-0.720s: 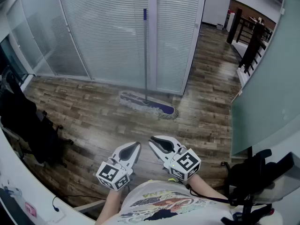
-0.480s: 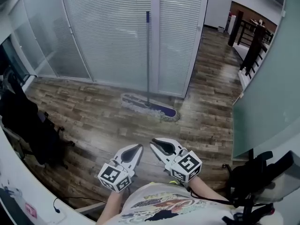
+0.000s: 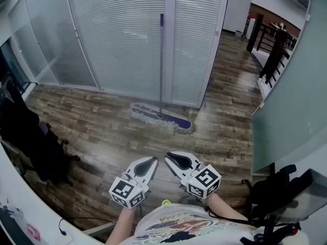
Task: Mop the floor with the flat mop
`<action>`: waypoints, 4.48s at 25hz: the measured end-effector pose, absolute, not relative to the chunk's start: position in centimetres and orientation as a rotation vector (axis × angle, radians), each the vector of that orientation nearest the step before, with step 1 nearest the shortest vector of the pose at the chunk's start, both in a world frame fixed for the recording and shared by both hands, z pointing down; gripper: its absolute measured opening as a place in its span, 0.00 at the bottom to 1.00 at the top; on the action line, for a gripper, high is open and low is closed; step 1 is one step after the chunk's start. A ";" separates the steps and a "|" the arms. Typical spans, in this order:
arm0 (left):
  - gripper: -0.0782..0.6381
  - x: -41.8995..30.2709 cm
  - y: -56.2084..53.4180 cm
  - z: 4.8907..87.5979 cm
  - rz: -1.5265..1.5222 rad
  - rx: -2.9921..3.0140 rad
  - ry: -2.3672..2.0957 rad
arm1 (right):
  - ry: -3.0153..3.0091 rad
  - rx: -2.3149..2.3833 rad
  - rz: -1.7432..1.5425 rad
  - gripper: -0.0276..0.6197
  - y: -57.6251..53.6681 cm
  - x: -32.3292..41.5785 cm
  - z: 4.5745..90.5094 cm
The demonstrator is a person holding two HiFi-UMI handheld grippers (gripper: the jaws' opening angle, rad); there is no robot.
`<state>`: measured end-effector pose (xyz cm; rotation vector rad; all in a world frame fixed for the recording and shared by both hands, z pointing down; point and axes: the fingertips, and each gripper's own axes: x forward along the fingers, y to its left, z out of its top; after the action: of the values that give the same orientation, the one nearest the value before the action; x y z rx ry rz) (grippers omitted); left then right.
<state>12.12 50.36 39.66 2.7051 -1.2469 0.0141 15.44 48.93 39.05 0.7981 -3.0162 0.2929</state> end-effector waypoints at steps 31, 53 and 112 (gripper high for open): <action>0.13 13.8 22.3 41.0 0.121 2.668 -1.270 | -3.005 0.721 0.403 0.14 19.5 14.6 41.4; 0.16 10.9 0.2 43.5 0.179 2.707 -1.296 | -2.927 0.806 0.353 0.20 -2.8 11.9 44.3; 0.40 4.6 -73.7 45.4 0.340 2.825 -1.361 | -2.867 1.043 0.151 0.30 -73.0 4.7 40.7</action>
<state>4.56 -73.74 45.36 2.8248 -1.3615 0.3400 4.72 -73.04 40.73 1.0432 -2.8671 0.1510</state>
